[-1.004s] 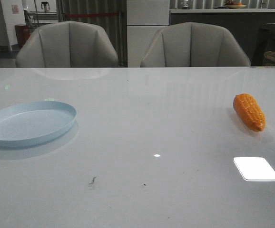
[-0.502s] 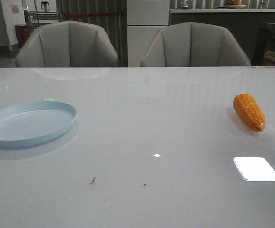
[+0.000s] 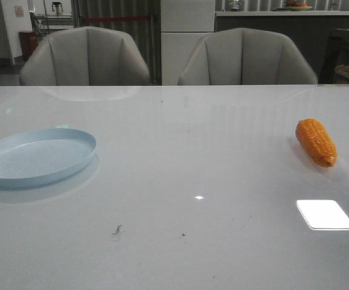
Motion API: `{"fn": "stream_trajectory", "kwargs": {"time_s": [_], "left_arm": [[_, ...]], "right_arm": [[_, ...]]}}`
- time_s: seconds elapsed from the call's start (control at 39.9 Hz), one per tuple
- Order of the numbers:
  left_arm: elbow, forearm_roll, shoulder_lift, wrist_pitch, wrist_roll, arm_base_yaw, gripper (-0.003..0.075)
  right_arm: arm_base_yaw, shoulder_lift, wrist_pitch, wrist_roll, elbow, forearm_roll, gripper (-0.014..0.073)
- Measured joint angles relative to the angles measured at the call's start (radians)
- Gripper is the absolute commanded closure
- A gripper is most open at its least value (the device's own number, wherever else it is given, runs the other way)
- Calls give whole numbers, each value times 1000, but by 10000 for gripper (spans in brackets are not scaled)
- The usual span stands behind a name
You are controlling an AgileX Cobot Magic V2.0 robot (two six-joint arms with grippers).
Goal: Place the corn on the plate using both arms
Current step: 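Lower the left gripper onto the rim of the light blue plate, then grip the plate rim and slide the plate toward the table center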
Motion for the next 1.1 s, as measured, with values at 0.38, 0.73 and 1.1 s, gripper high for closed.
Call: {"fn": "stream_trajectory", "kwargs": {"time_s": [0.38, 0.73, 1.1], "left_arm": [[-67, -30, 234, 31, 0, 0, 266], [-71, -64, 291, 16, 0, 0, 266], [-73, -69, 310, -21, 0, 0, 266]], "right_arm": [[0, 0, 0, 0, 0, 0, 88], [0, 0, 0, 0, 0, 0, 88], [0, 0, 0, 0, 0, 0, 88]]}}
